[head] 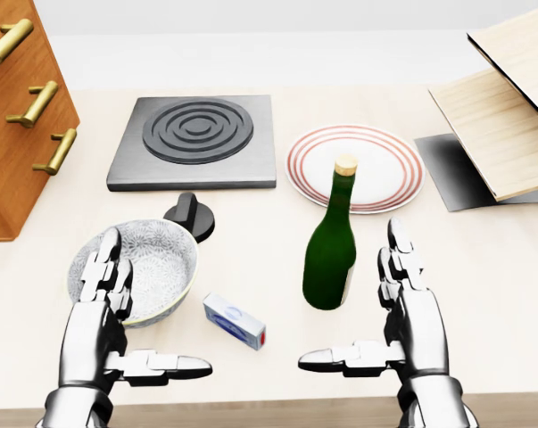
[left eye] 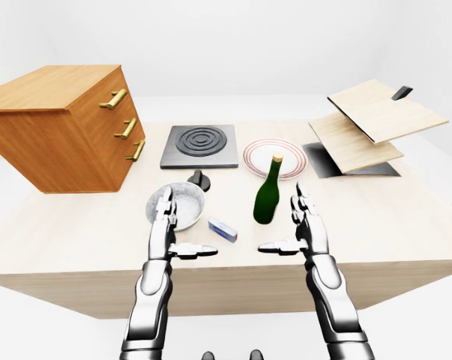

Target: Put the bowl on the top of the cabinet.

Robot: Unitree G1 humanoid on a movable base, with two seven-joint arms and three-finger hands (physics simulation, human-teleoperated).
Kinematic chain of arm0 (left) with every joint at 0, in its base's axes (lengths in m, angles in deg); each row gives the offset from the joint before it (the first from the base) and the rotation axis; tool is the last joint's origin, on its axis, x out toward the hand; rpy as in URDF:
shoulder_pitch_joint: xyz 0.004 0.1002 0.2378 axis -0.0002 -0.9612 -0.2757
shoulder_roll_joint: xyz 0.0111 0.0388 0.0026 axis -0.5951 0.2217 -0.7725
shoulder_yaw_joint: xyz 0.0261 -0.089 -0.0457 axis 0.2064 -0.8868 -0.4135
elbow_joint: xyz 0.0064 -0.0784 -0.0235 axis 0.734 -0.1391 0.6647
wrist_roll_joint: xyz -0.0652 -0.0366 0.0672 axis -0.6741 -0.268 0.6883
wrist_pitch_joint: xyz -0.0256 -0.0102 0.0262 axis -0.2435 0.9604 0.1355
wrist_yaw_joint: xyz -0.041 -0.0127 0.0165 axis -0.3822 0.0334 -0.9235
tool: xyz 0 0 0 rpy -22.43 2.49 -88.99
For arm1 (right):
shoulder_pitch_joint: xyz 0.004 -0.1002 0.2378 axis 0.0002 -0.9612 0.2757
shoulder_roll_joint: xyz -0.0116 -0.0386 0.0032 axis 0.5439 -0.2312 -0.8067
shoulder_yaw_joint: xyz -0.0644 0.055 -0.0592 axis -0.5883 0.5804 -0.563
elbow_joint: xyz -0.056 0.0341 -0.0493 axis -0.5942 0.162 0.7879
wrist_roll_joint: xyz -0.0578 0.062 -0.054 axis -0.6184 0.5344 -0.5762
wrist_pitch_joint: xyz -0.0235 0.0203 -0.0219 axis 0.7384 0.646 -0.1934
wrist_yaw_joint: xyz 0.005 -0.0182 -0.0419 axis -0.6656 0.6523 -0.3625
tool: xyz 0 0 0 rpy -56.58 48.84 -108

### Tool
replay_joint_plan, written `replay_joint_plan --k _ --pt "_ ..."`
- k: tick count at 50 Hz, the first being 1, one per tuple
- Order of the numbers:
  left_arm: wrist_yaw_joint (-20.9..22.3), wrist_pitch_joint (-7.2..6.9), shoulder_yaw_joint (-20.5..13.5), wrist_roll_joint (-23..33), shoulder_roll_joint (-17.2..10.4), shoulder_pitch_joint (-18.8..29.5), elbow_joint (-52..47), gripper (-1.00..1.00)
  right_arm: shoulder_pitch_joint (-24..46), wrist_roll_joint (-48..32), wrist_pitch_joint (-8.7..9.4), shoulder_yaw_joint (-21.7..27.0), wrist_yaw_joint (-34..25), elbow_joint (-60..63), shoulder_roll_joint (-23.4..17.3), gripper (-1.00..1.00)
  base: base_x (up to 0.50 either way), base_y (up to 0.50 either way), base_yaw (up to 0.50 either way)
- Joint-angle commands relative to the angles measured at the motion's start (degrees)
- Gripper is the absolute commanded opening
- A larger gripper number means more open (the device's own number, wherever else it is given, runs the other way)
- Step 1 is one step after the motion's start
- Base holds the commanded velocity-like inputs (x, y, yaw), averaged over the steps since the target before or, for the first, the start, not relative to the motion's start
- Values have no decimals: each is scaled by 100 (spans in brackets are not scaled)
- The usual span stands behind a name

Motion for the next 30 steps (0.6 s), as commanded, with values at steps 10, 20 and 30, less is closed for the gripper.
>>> replay_joint_plan --k 10,20,30 --pt "24 -506 -979 -576 -528 721 -90 100 162 336 460 761 -181 1399 -417 100 0 0 0" --pt "-94 -506 -1495 -869 -862 1035 -1075 100 399 512 549 1278 -245 2318 -655 100 0 0 0" --pt "-1021 -506 -2602 -2432 -1653 1475 -3098 100 1407 1024 549 2349 55 5374 -1470 100 0 0 0"
